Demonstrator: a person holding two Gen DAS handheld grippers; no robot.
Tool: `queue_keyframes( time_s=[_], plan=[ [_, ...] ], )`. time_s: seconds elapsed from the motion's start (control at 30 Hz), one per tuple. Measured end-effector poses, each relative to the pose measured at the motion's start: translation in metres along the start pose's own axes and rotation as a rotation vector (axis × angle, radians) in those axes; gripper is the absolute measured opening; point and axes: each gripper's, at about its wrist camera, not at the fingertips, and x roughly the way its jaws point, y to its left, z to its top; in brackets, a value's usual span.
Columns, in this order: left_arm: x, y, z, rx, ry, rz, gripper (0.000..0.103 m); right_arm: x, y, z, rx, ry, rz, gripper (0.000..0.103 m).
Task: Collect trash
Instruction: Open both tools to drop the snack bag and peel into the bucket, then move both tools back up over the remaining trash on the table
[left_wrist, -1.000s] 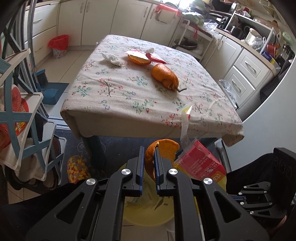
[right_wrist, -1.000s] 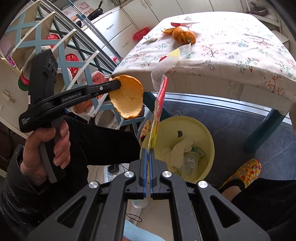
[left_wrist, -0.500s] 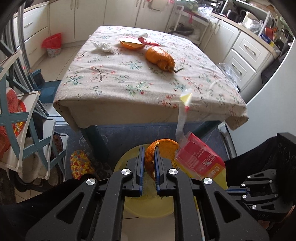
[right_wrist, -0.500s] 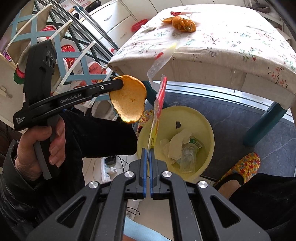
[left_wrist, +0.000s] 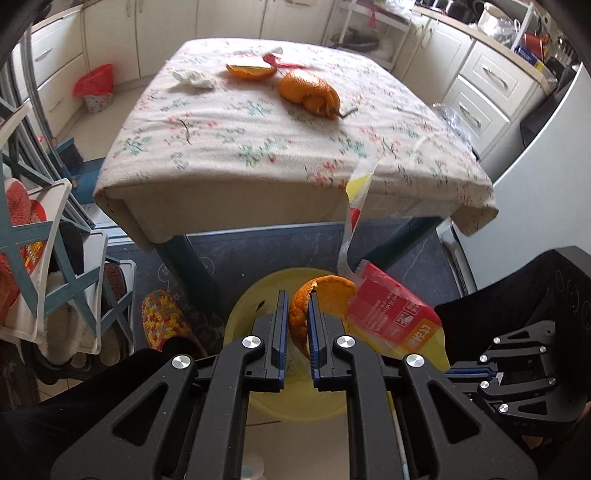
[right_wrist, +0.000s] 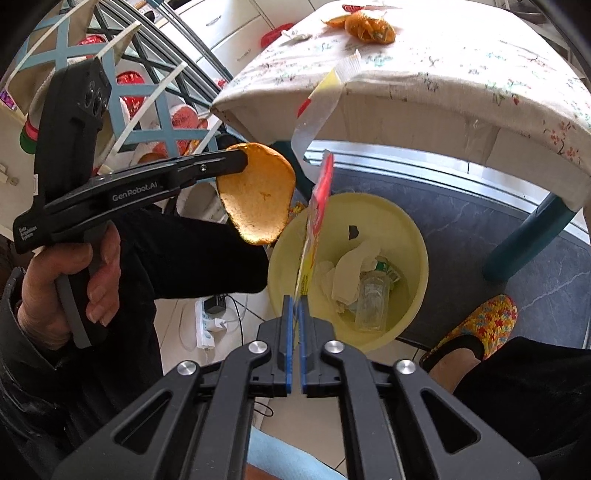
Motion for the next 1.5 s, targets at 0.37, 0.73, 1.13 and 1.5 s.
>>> queue_keyframes(
  time_s=[0.37, 0.73, 1.13, 1.5],
  plan=[
    [0.004, -0.001, -0.004, 0.008, 0.036, 0.001, 0.014, 0.0, -0.001, -0.003, 0.015, -0.005, -0.029, 0.035],
    [-0.02, 0.009, 0.007, -0.062, -0.1, -0.013, 0.035, -0.027, 0.0, 0.003, 0.012, -0.168, -0.099, 0.04],
    [-0.049, 0.054, 0.079, -0.241, -0.281, 0.01, 0.05, -0.073, 0.019, 0.104, -0.233, -0.41, -0.324, 0.049],
    [-0.018, 0.089, 0.146, -0.312, -0.272, 0.012, 0.053, 0.002, 0.0, 0.2, -0.336, -0.281, -0.455, 0.049]
  ],
)
